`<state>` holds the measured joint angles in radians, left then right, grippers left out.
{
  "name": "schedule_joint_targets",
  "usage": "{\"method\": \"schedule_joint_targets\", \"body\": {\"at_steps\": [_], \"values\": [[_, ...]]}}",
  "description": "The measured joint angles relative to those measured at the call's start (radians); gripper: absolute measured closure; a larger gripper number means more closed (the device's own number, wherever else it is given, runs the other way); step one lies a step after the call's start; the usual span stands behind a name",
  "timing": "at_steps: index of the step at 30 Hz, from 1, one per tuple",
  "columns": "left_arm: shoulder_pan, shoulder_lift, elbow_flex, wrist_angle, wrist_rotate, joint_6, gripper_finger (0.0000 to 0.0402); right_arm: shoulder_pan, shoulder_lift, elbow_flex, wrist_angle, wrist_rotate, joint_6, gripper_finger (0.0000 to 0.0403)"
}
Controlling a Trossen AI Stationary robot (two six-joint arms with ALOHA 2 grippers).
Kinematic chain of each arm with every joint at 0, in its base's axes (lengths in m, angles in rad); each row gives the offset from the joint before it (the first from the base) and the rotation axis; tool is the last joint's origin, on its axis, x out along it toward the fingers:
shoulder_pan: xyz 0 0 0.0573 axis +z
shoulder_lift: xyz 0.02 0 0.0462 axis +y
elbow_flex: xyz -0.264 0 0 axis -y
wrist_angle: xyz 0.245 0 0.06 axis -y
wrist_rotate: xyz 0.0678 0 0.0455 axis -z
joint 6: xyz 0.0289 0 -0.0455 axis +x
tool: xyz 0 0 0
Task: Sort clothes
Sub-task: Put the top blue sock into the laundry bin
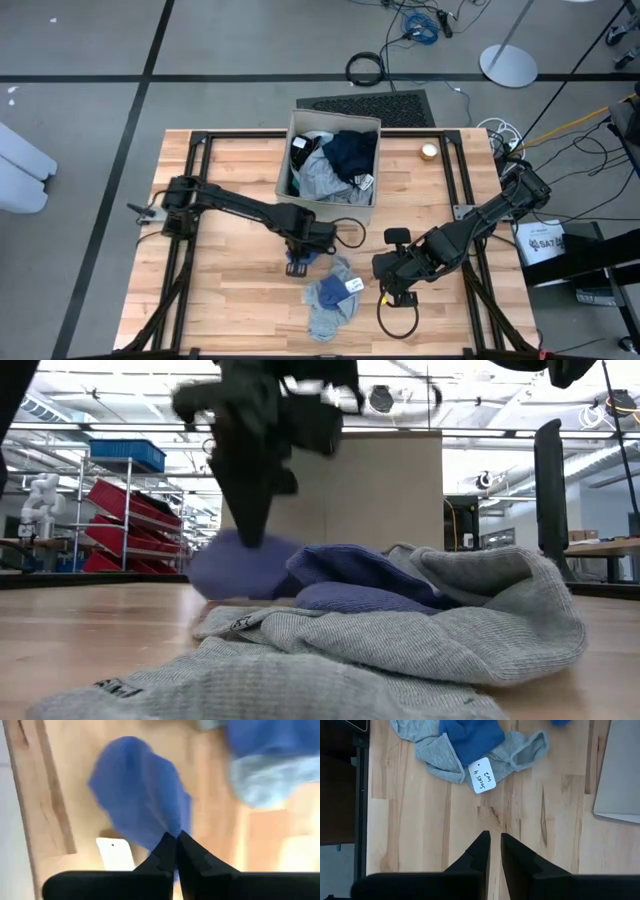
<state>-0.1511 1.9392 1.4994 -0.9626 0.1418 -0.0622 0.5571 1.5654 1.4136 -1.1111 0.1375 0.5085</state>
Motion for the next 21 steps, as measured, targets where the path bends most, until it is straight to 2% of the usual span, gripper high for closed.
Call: {"method": "schedule_joint_targets", "body": {"at_steps": [4, 11, 15, 18, 21], "values": [[-0.055, -0.099, 0.000, 0.016, -0.017, -0.007, 0.0396, 0.000, 0.000, 0.000, -0.007, 0.000, 0.001, 0.0369], [-0.216, -0.280, 0.000, 0.032, -0.236, -0.003, 0.0398, -0.002, 0.000, 0.000, -0.008, 0.013, -0.022, 0.0369], [-0.312, -0.359, -0.013, 0.102, -0.332, 0.046, 0.0399, -0.011, 0.000, 0.000, 0.017, 0.093, -0.129, 0.0369], [-0.371, -0.394, -0.019, 0.167, -0.356, 0.120, 0.0400, -0.029, 0.000, 0.000, 0.073, 0.186, -0.244, 0.0369], [-0.420, -0.412, -0.020, 0.214, -0.384, 0.181, 0.0400, -0.057, 0.000, 0.000, 0.171, 0.229, -0.362, 0.0369]]}}
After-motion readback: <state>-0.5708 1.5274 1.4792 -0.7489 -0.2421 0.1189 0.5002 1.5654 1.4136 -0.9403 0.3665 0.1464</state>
